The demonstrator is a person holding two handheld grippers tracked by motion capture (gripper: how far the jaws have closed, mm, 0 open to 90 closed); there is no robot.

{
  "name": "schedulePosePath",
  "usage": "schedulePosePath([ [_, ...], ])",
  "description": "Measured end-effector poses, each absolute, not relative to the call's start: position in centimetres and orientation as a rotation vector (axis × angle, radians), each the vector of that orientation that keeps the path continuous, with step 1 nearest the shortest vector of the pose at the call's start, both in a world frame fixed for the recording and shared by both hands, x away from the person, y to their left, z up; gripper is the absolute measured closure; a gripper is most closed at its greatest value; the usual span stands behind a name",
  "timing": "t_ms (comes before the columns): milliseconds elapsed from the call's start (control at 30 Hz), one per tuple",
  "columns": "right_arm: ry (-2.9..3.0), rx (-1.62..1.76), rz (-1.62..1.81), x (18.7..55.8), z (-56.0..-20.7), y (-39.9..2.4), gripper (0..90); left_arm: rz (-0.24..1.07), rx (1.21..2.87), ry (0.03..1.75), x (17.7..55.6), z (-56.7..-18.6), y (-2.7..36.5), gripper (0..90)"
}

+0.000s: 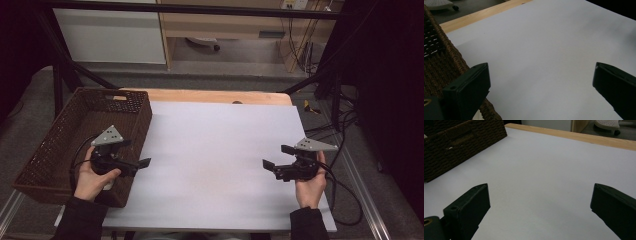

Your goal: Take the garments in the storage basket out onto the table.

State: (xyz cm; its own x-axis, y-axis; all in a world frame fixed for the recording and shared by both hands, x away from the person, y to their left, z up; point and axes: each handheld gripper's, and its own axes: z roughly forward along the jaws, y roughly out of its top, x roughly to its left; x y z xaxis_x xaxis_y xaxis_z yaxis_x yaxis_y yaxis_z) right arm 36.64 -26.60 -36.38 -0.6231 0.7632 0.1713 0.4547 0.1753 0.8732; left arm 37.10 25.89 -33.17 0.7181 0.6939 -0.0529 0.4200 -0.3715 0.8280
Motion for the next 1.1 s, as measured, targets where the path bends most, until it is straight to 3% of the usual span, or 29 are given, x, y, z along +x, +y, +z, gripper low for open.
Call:
schedulePosePath([
  [1100,2.151,1.159,1.418,36.7,-36.7,-26.4,2.9,0.433,2.013,0.866,36.2,-31.7,27.1,1.2],
])
